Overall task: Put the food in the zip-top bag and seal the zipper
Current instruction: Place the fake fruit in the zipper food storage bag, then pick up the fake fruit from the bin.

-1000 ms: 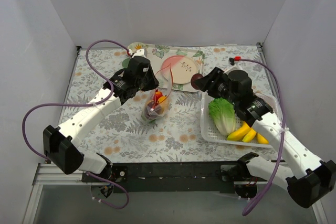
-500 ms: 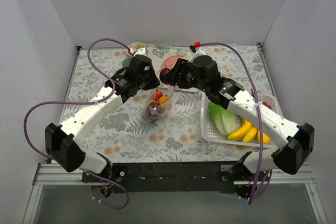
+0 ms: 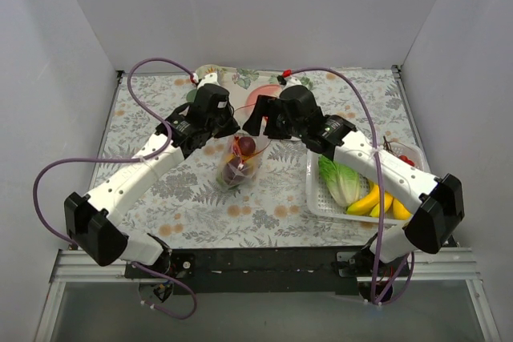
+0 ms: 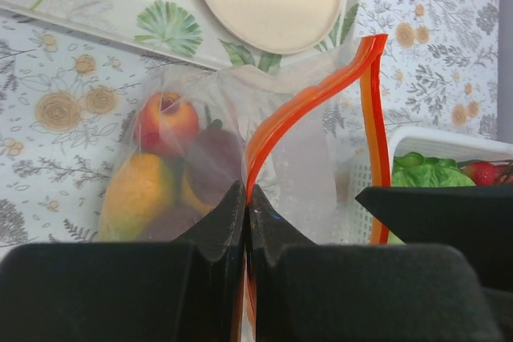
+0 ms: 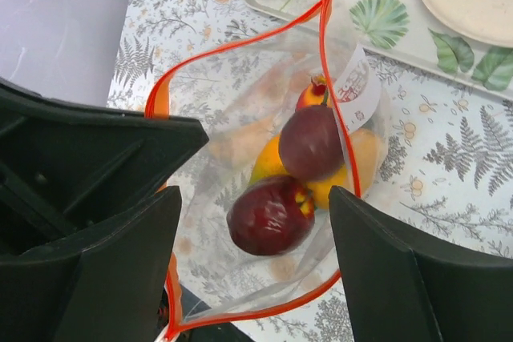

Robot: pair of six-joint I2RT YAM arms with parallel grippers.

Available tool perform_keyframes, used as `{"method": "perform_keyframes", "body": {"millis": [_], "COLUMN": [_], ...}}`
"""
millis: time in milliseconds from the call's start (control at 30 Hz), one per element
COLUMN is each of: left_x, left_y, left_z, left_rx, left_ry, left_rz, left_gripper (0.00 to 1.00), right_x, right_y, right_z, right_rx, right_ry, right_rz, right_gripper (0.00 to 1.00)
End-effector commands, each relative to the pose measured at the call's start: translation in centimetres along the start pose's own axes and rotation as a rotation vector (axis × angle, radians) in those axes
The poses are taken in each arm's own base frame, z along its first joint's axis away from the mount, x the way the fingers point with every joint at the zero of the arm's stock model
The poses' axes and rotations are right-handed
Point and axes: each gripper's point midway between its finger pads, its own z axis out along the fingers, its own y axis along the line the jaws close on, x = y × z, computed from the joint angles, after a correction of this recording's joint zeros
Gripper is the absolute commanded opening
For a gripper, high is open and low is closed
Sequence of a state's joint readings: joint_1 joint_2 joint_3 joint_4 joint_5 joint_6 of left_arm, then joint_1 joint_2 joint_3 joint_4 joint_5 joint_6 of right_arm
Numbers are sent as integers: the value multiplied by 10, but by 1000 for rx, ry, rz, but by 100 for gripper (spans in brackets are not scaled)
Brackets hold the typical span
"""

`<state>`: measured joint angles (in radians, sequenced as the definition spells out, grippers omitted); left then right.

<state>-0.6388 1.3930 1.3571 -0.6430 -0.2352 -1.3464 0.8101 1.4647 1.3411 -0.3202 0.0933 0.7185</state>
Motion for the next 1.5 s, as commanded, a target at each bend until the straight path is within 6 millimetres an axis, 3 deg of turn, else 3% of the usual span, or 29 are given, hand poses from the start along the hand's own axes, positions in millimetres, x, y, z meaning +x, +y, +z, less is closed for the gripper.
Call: {"method": "perform_keyframes", "body": {"millis": [0,67,200,300,433,500,567,600,633,667,700,733,767,800,867,1000,1167,1367,1433,1467], "left_x": [-42,-58,-60,-47,-26,-22,-16,-15,-10,-7,-7,-3,1,1,9,15,22,25,24,25], "left_y": [9,12,15,15,8,1,1,0,-1,-1,-3,-5,-5,-7,-9,-13,-13,-11,-11,-11], "left_z": [-42,-59,-74,-64,-44,-36,-29,-27,-23,-20,-18,-16,-14,-13,-9,-6,-4,-4,-4,-3], "left_rx": [-50,-66,-76,-60,-10,23,28,37,43,46,57,70,72,83,97,119,130,128,127,127], "left_ry": [-140,-195,-188,-155,-93,-79,-63,-65,-49,-40,-41,-28,-17,-13,18,44,71,81,79,82], "left_rz": [-8,-11,-5,-5,-9,-12,-7,-5,-1,0,0,3,5,6,10,19,33,53,56,61], "left_gripper": [0,0,0,0,0,0,0,0,0,0,0,0,0,0,0,0,0,0,0,0], "right_x": [-11,-8,-9,-21,-44,-38,-48,-29,-36,-28,-4,-4,6,36,49,98,134,127,114,97], "right_y": [25,35,45,52,46,25,5,-20,-34,-50,-78,-96,-112,-145,-173,-228,-263,-269,-268,-261], "right_z": [4,10,13,2,-39,-52,-81,-84,-107,-114,-118,-138,-146,-152,-178,-219,-238,-231,-222,-206], "right_rx": [-56,-77,-103,-127,-89,-20,65,138,195,241,322,378,423,525,600,772,853,962,986,931], "right_ry": [13,31,41,6,-92,-91,-167,-128,-189,-186,-145,-198,-201,-151,-201,-212,-256,-218,-213,-247], "right_rz": [-63,-72,-97,-143,-201,-223,-207,-200,-176,-158,-108,-67,-28,31,128,302,429,326,269,268], "right_gripper": [83,83,83,83,87,90,93,93,95,96,96,97,97,97,98,99,98,98,98,99]}}
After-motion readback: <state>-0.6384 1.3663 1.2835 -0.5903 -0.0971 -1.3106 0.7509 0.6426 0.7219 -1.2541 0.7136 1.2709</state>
